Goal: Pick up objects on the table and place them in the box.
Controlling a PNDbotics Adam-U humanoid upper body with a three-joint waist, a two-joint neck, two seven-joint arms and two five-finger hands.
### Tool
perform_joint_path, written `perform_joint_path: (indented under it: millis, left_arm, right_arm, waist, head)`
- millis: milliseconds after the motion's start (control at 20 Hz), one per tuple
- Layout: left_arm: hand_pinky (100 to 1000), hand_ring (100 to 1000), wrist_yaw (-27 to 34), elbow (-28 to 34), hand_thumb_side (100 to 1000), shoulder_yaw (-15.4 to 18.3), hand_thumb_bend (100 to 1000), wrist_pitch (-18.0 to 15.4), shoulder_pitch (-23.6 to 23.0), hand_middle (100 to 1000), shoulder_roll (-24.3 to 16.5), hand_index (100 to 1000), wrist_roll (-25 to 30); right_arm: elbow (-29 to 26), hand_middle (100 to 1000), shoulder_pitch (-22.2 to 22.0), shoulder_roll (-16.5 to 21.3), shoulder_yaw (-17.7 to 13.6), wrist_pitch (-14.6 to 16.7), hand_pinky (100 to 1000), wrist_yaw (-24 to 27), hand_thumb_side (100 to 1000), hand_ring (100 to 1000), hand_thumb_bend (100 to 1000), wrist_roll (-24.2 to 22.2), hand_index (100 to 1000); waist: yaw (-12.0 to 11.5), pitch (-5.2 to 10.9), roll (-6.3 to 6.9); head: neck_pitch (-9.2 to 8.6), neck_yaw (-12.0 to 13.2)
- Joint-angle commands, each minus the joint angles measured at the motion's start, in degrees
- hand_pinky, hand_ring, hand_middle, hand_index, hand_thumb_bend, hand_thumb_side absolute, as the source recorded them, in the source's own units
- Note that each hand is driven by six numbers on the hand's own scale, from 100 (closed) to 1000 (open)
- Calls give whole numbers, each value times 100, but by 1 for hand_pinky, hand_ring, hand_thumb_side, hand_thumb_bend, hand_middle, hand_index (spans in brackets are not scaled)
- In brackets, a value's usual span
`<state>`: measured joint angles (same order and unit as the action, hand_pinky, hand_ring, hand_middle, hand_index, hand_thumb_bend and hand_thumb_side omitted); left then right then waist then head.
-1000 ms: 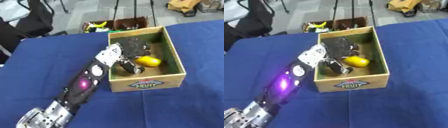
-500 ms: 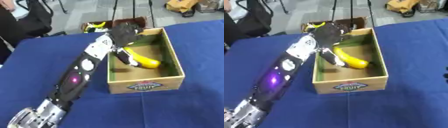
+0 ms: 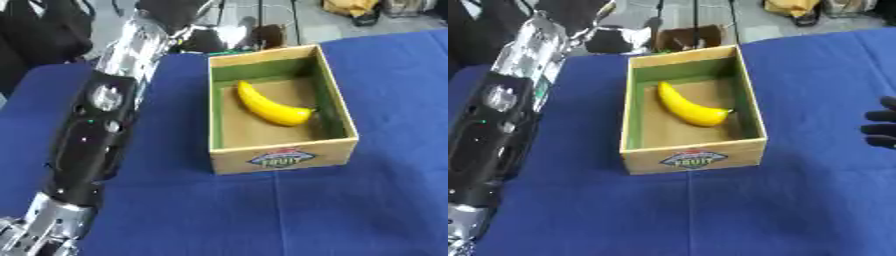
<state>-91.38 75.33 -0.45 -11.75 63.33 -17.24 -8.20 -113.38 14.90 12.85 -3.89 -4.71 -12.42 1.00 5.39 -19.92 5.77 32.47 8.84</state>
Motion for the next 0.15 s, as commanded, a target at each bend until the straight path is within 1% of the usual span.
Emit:
perform_joint_path:
  millis: [50, 150]
  left_arm:
    - [549, 762, 264, 500, 1000, 219, 509, 250, -86, 743, -267, 901, -255]
    - [529, 750, 419, 752, 1000, 274, 487, 405, -296, 729, -313, 898, -410]
  right_arm:
    - [-121, 705, 13, 15, -62, 12, 709, 39, 1000, 710, 100, 57, 873]
    - [-121, 705, 5, 10, -94, 16, 709, 48, 1000, 710, 100, 100, 873]
  waist:
    - [-48, 188, -78]
    - [-114, 216, -121]
  head:
    - [90, -17]
    - [104, -37]
